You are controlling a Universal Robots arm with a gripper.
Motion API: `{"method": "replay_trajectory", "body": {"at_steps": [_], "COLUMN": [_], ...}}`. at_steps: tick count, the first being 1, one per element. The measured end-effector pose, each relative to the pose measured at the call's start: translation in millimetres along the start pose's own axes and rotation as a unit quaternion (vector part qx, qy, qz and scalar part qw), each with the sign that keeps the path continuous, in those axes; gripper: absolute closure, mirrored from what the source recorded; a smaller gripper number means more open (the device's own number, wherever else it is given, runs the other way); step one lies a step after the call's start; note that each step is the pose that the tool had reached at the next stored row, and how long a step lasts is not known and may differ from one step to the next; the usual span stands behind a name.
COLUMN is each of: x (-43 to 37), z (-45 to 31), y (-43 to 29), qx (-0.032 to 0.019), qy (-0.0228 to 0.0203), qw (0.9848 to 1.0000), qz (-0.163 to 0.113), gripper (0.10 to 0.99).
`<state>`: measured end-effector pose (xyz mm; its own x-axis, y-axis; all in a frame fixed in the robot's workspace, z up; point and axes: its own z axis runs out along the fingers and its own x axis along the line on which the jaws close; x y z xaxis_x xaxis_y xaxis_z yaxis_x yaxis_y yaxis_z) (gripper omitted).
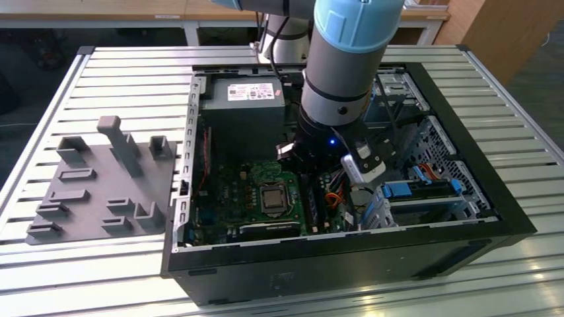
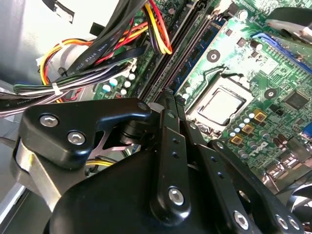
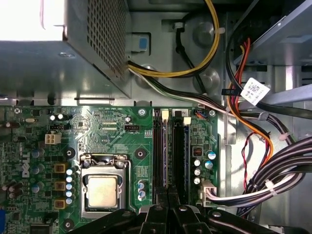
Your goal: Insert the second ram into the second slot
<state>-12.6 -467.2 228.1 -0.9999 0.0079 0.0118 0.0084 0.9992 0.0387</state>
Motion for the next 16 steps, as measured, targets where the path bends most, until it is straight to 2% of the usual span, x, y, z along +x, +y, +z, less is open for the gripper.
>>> {"method": "replay_trajectory", "body": {"at_steps": [16], "x": [0.5], "z": [3.9], "y": [-1.2], "qx": [0.0001], "qy": [0.0025], "qw": [1.0], "qz": [0.0], "gripper": [0.973]}}
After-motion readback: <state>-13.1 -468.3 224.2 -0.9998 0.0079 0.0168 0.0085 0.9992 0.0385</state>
